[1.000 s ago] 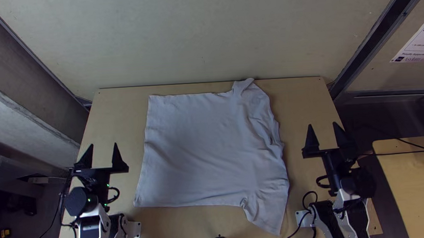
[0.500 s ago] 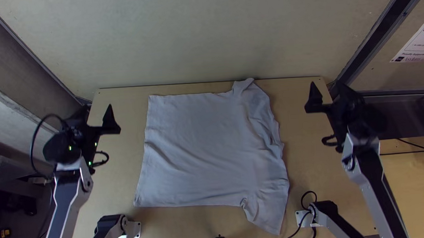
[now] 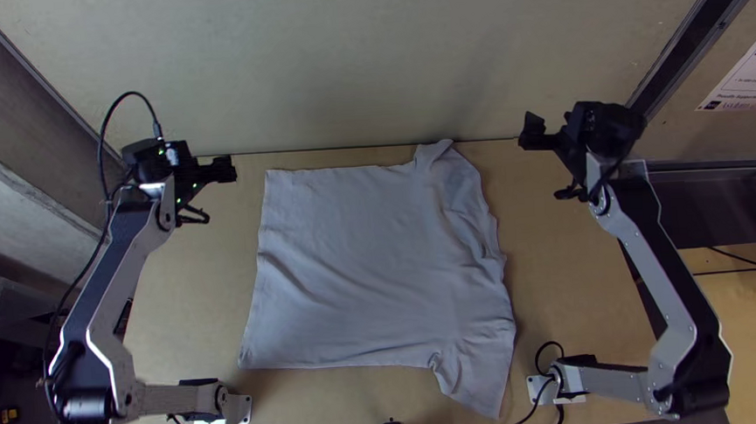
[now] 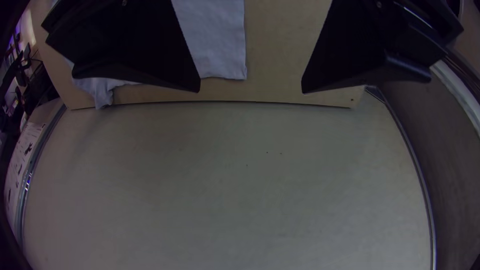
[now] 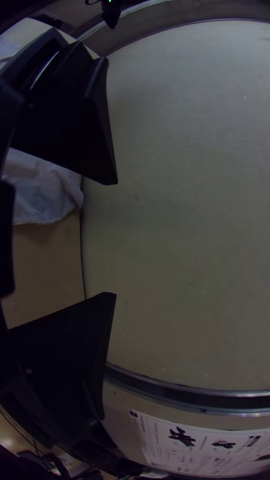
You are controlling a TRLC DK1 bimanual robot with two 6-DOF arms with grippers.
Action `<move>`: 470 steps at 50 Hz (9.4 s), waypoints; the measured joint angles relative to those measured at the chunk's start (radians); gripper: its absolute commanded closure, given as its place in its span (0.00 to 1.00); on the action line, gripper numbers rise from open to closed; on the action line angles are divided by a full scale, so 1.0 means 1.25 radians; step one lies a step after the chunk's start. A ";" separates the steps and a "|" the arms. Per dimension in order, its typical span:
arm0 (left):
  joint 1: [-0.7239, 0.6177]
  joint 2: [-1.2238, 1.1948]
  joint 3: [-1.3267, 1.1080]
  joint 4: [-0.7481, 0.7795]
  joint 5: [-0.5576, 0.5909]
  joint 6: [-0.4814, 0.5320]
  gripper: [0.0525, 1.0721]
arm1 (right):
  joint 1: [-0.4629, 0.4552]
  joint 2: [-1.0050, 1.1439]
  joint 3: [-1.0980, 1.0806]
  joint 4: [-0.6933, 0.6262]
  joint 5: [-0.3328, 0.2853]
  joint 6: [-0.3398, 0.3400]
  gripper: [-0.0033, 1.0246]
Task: Fold the t-shirt
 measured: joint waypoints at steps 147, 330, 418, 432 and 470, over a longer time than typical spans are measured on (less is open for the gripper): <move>-0.102 0.695 0.708 -0.430 -0.108 -0.040 0.98 | 0.061 0.923 0.808 -0.513 -0.066 0.182 0.97; -0.018 0.109 -0.164 -0.231 0.052 0.002 0.52 | 0.077 0.283 -0.136 -0.383 -0.023 0.112 0.68; -0.109 -0.182 -0.414 -0.738 -0.022 0.228 0.05 | 0.120 -0.222 -0.015 -0.831 -0.009 0.177 0.04; -0.174 -0.181 -0.473 -0.740 -0.060 0.226 0.12 | 0.120 -0.222 -0.021 -0.839 -0.009 0.177 0.04; -0.293 -0.056 -0.469 -0.726 -0.088 0.212 0.97 | 0.142 -0.233 -0.253 -0.868 -0.031 0.180 0.04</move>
